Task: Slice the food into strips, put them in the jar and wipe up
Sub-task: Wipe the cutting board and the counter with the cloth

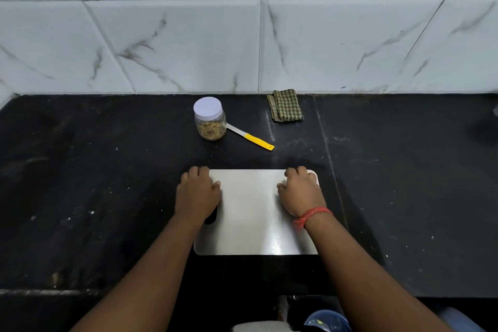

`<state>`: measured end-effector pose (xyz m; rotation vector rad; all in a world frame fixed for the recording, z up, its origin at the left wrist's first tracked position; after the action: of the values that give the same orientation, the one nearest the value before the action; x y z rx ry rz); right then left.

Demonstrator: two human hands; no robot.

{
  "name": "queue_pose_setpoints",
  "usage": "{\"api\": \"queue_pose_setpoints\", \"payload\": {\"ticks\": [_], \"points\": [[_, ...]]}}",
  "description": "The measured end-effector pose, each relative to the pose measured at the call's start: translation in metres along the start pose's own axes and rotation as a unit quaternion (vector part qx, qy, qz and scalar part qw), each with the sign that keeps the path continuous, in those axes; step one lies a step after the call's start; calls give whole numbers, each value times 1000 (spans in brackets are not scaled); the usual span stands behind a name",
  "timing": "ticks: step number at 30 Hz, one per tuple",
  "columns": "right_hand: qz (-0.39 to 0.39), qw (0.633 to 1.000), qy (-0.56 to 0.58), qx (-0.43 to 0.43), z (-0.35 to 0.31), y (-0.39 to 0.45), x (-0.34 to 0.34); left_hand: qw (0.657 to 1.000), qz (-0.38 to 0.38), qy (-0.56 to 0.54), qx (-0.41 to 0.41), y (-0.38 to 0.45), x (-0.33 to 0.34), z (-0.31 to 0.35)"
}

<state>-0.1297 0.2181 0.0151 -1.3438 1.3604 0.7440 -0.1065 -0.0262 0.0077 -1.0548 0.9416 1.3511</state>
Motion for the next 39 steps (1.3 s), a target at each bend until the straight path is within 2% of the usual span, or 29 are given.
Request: {"api": "queue_pose_setpoints", "payload": {"ticks": [4,9,13,20,26,33,39], "points": [[-2,999,-13,-37,-23,16,0,995,24,-94,-8,15,-2,0],[-9,998,-20,-63,-51,43,-5,964,59,-243,-86,39,-11,-1],[-11,997,-23,-74,-75,70,-8,955,58,-276,-96,72,-14,-9],[17,996,-58,-71,-106,112,-2,936,115,-322,-81,124,-16,-26],[49,993,-67,-85,-103,132,9,899,167,-402,-55,151,-6,-28],[49,994,-23,-100,-101,141,13,885,190,-422,-42,159,0,-22],[35,994,84,-54,-82,139,-1,887,177,-426,-8,140,-3,-3]]}}
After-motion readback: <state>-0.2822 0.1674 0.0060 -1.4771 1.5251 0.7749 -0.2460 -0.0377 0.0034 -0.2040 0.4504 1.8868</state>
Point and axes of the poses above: each hand's wrist, its own y-axis towards the middle knuckle, its own x-axis out of the palm, z = x × y, the point moved 3 cm from there along y, towards the middle knuckle, and after that the axes turned 12 degrees about x, right-handed, at the moved point
